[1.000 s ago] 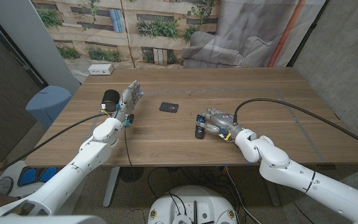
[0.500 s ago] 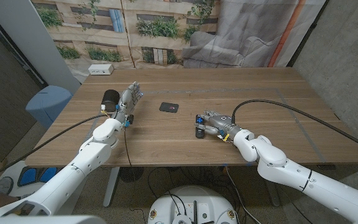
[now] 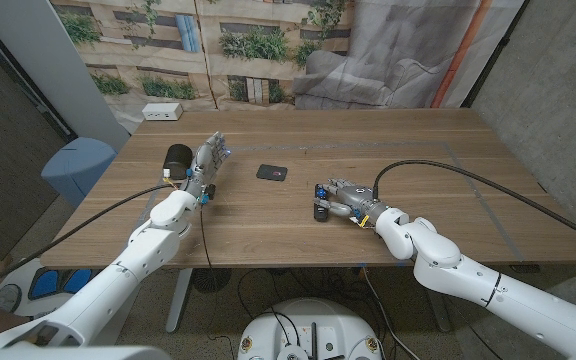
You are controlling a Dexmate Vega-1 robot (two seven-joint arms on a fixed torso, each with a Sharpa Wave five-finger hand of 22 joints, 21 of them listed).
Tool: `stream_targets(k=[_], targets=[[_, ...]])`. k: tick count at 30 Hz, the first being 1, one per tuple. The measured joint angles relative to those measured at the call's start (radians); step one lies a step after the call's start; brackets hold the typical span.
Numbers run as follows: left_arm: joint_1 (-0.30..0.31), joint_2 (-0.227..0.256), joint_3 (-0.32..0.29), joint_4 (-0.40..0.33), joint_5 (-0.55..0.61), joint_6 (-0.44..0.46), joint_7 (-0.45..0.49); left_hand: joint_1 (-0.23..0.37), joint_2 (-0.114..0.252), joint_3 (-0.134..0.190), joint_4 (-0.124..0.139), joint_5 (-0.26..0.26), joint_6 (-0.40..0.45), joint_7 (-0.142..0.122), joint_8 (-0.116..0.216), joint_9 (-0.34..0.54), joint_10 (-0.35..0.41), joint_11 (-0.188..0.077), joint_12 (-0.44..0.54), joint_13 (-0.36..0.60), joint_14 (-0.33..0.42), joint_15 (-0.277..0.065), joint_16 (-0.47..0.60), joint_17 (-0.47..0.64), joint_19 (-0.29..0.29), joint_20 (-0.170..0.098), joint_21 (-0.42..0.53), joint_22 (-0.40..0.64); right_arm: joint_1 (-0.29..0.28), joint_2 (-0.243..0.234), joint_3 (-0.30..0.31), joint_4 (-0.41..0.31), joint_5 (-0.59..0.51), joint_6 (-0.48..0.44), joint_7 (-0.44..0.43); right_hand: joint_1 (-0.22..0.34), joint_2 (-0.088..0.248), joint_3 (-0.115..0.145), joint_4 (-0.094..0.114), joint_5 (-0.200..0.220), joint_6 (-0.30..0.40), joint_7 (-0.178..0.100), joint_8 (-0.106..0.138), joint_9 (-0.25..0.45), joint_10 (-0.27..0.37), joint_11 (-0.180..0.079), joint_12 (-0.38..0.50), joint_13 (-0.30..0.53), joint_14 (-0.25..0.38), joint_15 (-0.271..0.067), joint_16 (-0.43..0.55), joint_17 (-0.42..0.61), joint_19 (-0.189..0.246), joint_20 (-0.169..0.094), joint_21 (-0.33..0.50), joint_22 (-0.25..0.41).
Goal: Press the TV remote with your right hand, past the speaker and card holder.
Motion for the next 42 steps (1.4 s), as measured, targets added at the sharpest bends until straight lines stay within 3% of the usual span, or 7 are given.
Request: stream_targets(k=[24,42], targets=[[-0.006,-0.005,0.004,0.007,0.0,0.002,0.004,-0.003,0.002,0.007,0.001,0.0,0.0,0.0,0.0,0.0,0.003,0.003,0.0,0.0,0.0,0.0,0.0,0.0,0.0,0.0,0.0,0.0,0.007,-0.013,-0.006,0.007,0.033,-0.002,0.034,0.0,0.0,-0.004,0.009,0.0,0.002,-0.002,0.001,0.0,-0.013,0.012,0.0,0.0,-0.005,0.006,0.004,0.005,-0.008,0.0,0.0,0.0],[-0.006,-0.005,0.005,0.004,0.001,0.006,0.009,-0.007,-0.001,0.011,-0.002,0.0,0.0,0.0,0.0,0.0,0.003,0.003,0.0,0.0,0.005,0.005,0.0,0.0,0.0,0.0,0.0,0.0,0.017,-0.015,-0.018,0.014,0.047,-0.006,0.06,0.0,0.0,-0.008,0.013,0.007,0.002,-0.002,0.001,0.0,-0.03,0.005,0.0,0.0,-0.005,0.005,0.004,0.01,-0.022,-0.007,0.0,0.0]])
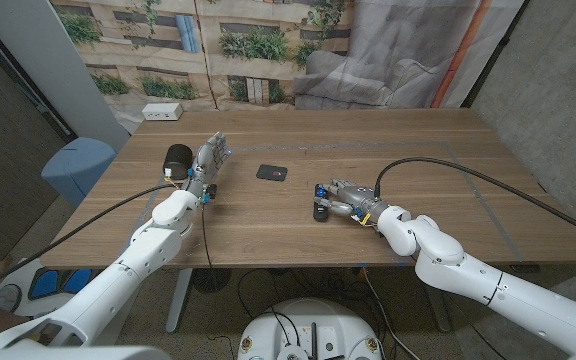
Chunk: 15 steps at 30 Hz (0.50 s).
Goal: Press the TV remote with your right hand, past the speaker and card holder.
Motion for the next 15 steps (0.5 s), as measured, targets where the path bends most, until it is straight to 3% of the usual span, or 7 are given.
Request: stream_targets(k=[14,15], targets=[[-0.004,-0.003,0.002,0.005,0.001,0.0,0.0,0.0,0.0,0.0,0.0,0.0,0.0,0.0,0.0,0.0,0.0,0.0,0.0,0.0,0.0,0.0,0.0,0.0,0.0,0.0,0.0,0.0,-0.004,0.006,0.005,-0.025,-0.026,-0.032,-0.034,0.0,0.0,0.0,0.0,0.0,0.0,0.0,0.0,0.001,0.019,0.011,0.012,0.0,0.0,0.0,0.005,0.0,0.0,0.0,0.008,0.0],[-0.004,-0.003,0.002,0.005,0.001,0.0,0.0,0.0,0.0,0.002,0.002,0.0,0.0,0.0,0.0,0.0,0.0,0.0,0.0,0.0,0.0,0.0,0.0,0.0,0.0,0.0,0.0,0.0,-0.005,0.007,0.005,-0.028,-0.026,-0.033,-0.035,0.0,0.0,0.0,0.0,0.0,0.01,-0.01,0.009,0.001,0.02,0.013,0.015,0.0,0.0,0.0,0.007,0.0,0.0,0.0,0.008,0.0]])
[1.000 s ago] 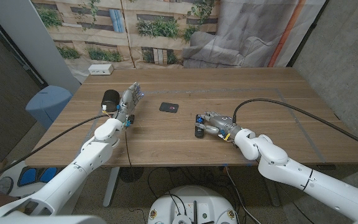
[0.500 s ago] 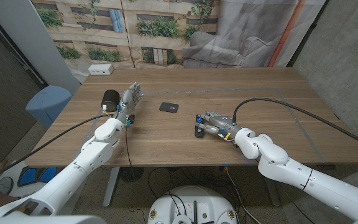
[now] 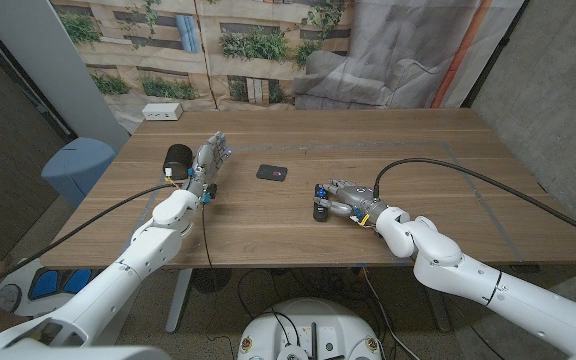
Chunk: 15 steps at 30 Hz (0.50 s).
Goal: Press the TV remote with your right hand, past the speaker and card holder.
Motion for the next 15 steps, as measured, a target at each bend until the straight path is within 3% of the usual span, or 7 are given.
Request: stream_targets(k=[2,4,7,15], targets=[[0.0,-0.001,0.001,0.001,0.0,0.0,0.0,0.0,0.0,0.003,0.002,0.0,0.0,0.0,0.0,0.0,0.0,0.0,0.0,0.0,0.0,0.0,0.0,0.0,0.0,0.0,0.0,0.0,-0.001,0.001,0.003,-0.006,-0.004,-0.004,-0.006,0.0,0.0,0.0,0.0,0.0,0.021,-0.021,0.011,0.001,0.0,0.0,0.0,0.0,0.0,0.0,0.0,0.0,0.0,0.0,0.0,0.0],[0.0,-0.002,0.001,0.002,0.0,0.0,0.0,0.0,0.0,0.003,0.002,0.0,0.0,0.0,0.0,0.0,0.0,0.0,0.0,0.0,0.0,0.0,0.0,0.0,0.0,0.0,0.0,0.0,-0.003,0.001,0.005,-0.01,-0.009,-0.008,-0.013,0.0,0.0,0.0,0.0,0.0,0.023,-0.022,0.013,0.002,0.006,-0.001,0.0,0.0,0.0,0.0,0.0,0.0,0.0,0.0,0.0,0.0],[0.0,-0.002,0.001,0.002,-0.001,0.0,0.0,0.0,0.0,0.003,0.002,0.0,0.0,0.0,0.0,0.0,0.0,0.0,0.0,0.0,0.0,0.0,0.0,0.0,0.0,0.0,0.0,0.0,-0.005,0.001,0.01,-0.02,-0.015,-0.008,-0.023,0.0,0.0,0.0,0.0,0.002,0.095,0.039,0.012,0.004,0.012,-0.002,0.0,0.0,0.0,0.0,0.0,0.0,0.004,0.004,0.0,0.0],[0.009,-0.002,0.001,-0.002,-0.002,0.001,0.002,0.0,0.0,0.003,0.002,0.0,0.0,0.0,0.0,0.0,0.0,0.0,0.0,0.0,0.0,0.0,0.0,0.0,0.004,0.004,0.0,0.0,-0.009,0.005,0.02,-0.039,-0.029,-0.016,-0.041,0.0,0.0,0.0,0.0,0.004,0.107,0.047,0.009,0.002,0.02,0.001,0.0,0.0,0.0,0.0,0.007,0.0,0.015,0.0,0.0,-0.002]])
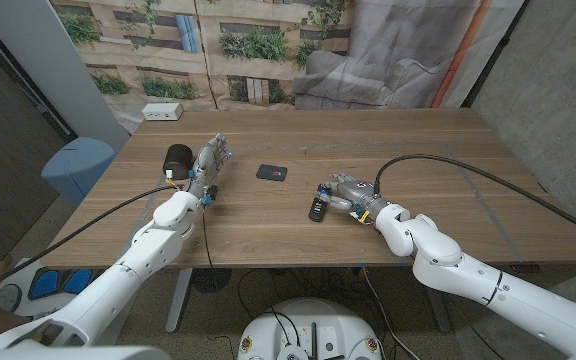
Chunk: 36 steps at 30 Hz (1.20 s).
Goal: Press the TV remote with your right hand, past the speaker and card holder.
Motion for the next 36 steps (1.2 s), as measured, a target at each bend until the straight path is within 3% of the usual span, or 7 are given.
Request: stream_targets(k=[17,36], targets=[[0.031,0.016,-0.017,-0.024,-0.005,-0.02,-0.002,-0.004,-0.004,0.007,-0.001,0.0,0.0,0.0,0.0,0.0,0.004,-0.004,0.0,0.0,0.0,0.0,0.0,0.0,0.0,0.0,0.0,0.0,-0.012,0.023,0.035,-0.024,0.011,0.0,-0.062,0.0,0.0,0.0,0.0,0.0,0.005,-0.005,0.0,0.0,0.03,0.006,0.008,0.0,0.018,0.0,0.005,0.0,0.027,0.009,0.008,0.0],[0.058,0.033,-0.035,-0.028,-0.006,-0.078,-0.04,-0.004,-0.004,0.01,-0.004,0.0,0.004,-0.004,0.0,0.0,0.004,-0.004,0.0,0.0,0.0,0.0,0.0,0.0,0.0,0.0,0.0,0.0,-0.054,0.042,0.121,-0.034,0.166,0.021,-0.185,0.0,0.0,0.006,-0.006,0.0,-0.014,-0.012,-0.016,0.0,0.063,0.011,0.015,0.0,0.038,-0.002,0.009,-0.007,0.073,0.005,0.015,0.0]])
